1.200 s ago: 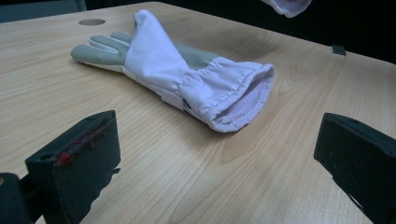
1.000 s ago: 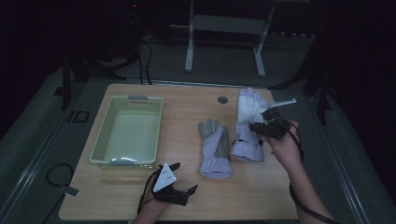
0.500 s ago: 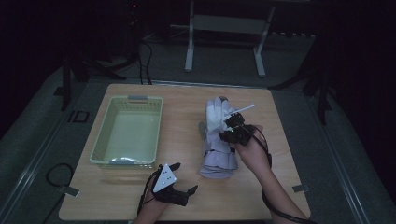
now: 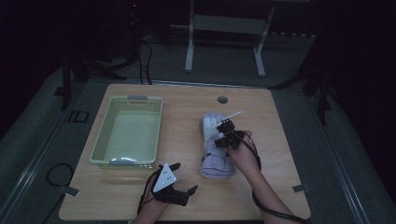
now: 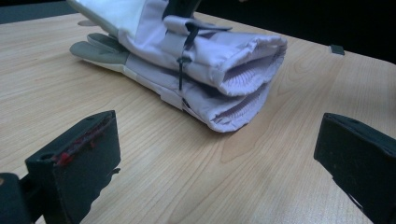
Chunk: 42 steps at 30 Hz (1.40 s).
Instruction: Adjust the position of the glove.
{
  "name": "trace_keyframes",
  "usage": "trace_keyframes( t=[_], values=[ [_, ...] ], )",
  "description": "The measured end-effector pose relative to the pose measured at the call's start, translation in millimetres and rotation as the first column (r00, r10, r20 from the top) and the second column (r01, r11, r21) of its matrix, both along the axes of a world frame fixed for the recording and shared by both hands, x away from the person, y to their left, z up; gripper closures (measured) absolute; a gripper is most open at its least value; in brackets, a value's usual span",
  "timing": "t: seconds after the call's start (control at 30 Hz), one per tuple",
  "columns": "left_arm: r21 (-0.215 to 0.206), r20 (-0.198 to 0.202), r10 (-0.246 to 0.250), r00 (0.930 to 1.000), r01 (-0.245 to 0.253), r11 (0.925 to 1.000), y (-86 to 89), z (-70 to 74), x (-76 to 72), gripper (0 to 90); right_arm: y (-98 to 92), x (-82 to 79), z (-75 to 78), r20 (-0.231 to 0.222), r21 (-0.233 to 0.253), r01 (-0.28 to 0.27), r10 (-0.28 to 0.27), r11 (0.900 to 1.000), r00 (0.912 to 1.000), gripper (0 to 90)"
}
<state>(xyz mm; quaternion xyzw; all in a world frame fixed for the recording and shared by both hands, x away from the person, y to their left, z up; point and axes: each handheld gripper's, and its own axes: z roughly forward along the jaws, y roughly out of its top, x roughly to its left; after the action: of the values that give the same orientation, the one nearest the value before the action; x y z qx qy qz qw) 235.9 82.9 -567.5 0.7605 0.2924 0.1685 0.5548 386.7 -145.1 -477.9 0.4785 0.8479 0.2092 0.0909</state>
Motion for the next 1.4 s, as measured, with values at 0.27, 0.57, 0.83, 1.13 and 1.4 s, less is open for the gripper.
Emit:
trace_keyframes(
  t=[0.27,0.57,0.83,1.13,1.4],
  values=[
    [0.003,-0.008,-0.004,1.0,0.004,1.0,0.1,0.0,-0.1,0.3,-8.8,-7.5,-3.0,-0.002,-0.035,-0.067,0.067,0.997,0.9978,79.5],
    [-0.003,-0.015,-0.002,0.9999,0.002,1.0,0.8,0.0,0.8,0.3,-7.3,-5.8,-2.7,-0.005,-0.076,-0.131,0.131,0.988,0.9914,75.6],
    [-0.005,-0.014,-0.005,0.9999,0.004,1.0,1.2,0.1,0.7,0.3,-11.3,-5.2,3.0,0.011,-0.043,-0.137,0.137,0.99,0.9905,65.8],
    [0.001,-0.002,-0.021,0.9998,0.021,0.9998,-1.5,5.5,1.8,0.3,-37.6,-18.9,19.3,0.156,0.128,-0.173,0.152,0.977,0.9759,13.7],
    [0.024,-0.059,-0.001,0.9983,0.003,0.9997,-10.9,12.8,5.0,0.4,-73.2,-28.8,10.0,0.289,0.19,-0.275,0.214,0.942,0.933,16.4]
  ],
)
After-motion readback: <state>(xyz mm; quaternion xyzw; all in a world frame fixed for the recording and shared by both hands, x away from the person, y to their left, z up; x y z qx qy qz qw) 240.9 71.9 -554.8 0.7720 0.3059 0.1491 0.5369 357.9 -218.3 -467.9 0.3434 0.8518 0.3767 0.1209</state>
